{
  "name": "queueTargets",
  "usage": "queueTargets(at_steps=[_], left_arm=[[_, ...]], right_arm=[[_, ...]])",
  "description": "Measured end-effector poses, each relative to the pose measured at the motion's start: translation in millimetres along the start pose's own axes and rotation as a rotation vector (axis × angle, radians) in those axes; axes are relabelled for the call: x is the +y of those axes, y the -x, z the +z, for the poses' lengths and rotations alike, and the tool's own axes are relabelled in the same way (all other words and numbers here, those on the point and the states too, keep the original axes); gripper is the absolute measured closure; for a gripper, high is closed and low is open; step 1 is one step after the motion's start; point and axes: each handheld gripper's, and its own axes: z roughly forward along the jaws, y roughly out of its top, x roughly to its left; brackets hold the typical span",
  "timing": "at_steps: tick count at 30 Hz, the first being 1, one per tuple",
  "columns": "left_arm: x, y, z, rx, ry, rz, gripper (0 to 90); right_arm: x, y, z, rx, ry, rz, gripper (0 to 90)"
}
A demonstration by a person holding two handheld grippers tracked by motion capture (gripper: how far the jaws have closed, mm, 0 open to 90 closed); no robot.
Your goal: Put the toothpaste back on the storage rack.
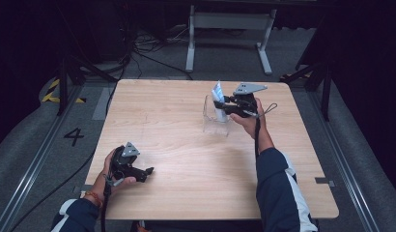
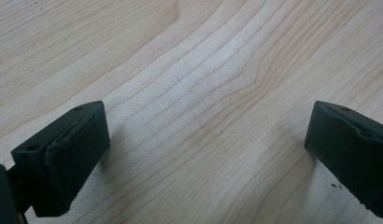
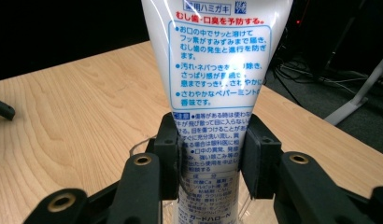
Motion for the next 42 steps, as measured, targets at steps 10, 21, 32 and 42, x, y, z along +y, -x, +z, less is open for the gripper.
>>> queueTargets(at_steps=[10,21,32,42], left_arm=[[0.0,-0.1,0.0,0.000,-0.001,0.002,0.5],[-0.1,0.0,0.0,0.000,-0.002,0.001,0.5],[0.0,-0.1,-0.1,0.000,-0.002,0.002,0.5],[0.0,-0.1,0.0,0.000,-0.001,0.002,0.5]], right_arm=[[-7.9,0.9,1.2,0.003,-0.042,-0.003,63.8],[-9.3,0.5,-0.1,0.000,-0.078,-0.015,62.8],[-8.8,-0.8,-0.5,0.004,-0.113,-0.025,61.8],[-9.4,-2.0,-1.4,0.016,-0.140,-0.035,60.8]])
